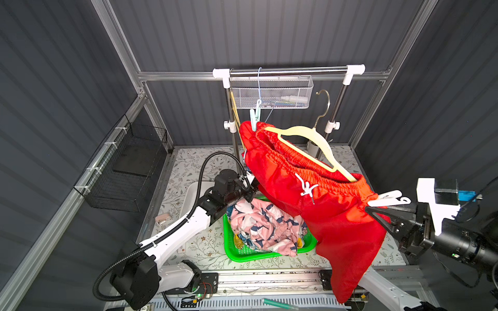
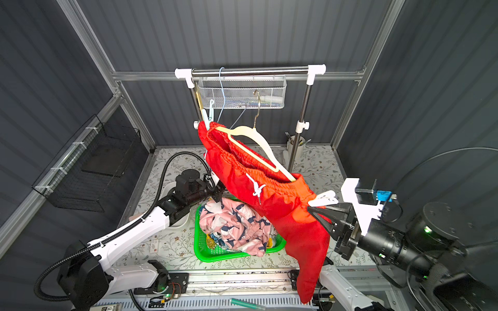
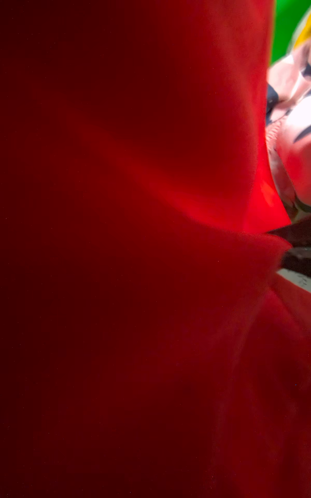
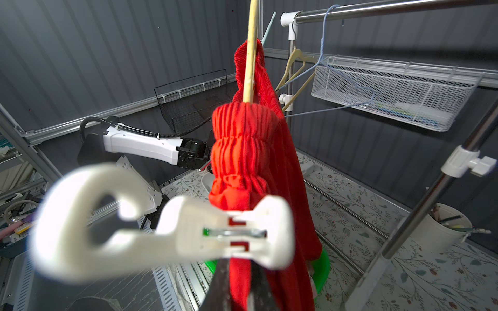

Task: Remove the clothespins securing shorts to the hanger
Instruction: Adjust the shorts in the basket.

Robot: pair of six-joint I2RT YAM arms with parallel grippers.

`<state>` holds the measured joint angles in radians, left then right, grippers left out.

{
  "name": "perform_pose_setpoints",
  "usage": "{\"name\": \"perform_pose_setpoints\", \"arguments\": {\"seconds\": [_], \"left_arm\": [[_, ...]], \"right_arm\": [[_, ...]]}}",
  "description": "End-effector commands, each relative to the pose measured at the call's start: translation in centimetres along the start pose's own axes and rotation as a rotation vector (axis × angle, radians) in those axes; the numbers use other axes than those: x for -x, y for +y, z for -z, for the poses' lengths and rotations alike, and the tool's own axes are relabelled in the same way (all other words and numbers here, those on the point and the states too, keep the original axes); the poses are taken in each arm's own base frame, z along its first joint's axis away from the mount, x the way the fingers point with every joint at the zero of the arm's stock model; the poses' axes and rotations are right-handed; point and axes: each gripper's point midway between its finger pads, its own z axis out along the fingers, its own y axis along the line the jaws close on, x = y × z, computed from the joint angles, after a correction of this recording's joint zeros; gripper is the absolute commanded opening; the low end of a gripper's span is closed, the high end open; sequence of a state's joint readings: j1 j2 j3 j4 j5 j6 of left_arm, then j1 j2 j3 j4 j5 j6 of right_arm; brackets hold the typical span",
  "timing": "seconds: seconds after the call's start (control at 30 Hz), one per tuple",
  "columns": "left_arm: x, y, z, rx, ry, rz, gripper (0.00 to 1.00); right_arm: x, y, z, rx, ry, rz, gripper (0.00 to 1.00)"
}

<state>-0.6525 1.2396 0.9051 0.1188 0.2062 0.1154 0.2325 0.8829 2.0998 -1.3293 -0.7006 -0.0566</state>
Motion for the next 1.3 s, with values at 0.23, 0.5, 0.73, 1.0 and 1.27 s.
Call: {"name": "perform_pose_setpoints", "arguments": {"seconds": [0.23, 0.5, 0.73, 1.0, 1.27], "left_arm": [[3.7, -2.6, 7.1, -0.071, -0.121, 0.108, 0.00], [5.3, -5.7, 11.6, -0.193, -0.102, 0.189, 0.00], [8.5, -7.3, 15.3, -0.260, -0.120, 0.209, 0.00], [10.5, -8.5, 17.9, -0.309, -0.130, 0.214, 0.00], [9.3, -8.5, 19.7, -0.276, -0.141, 0.272, 0.00]], "right_arm": [[2.7, -0.7, -1.5, 0.036, -0.090, 0.088, 0.00], [3.3, -1.7, -3.5, 0.081, -0.086, 0.105, 0.00], [3.9, -2.9, -5.5, 0.114, -0.095, 0.117, 0.00], [5.0, -3.2, -6.6, 0.160, -0.160, 0.151, 0.00], [7.0, -2.5, -6.9, 0.242, -0.262, 0.172, 0.00]]}}
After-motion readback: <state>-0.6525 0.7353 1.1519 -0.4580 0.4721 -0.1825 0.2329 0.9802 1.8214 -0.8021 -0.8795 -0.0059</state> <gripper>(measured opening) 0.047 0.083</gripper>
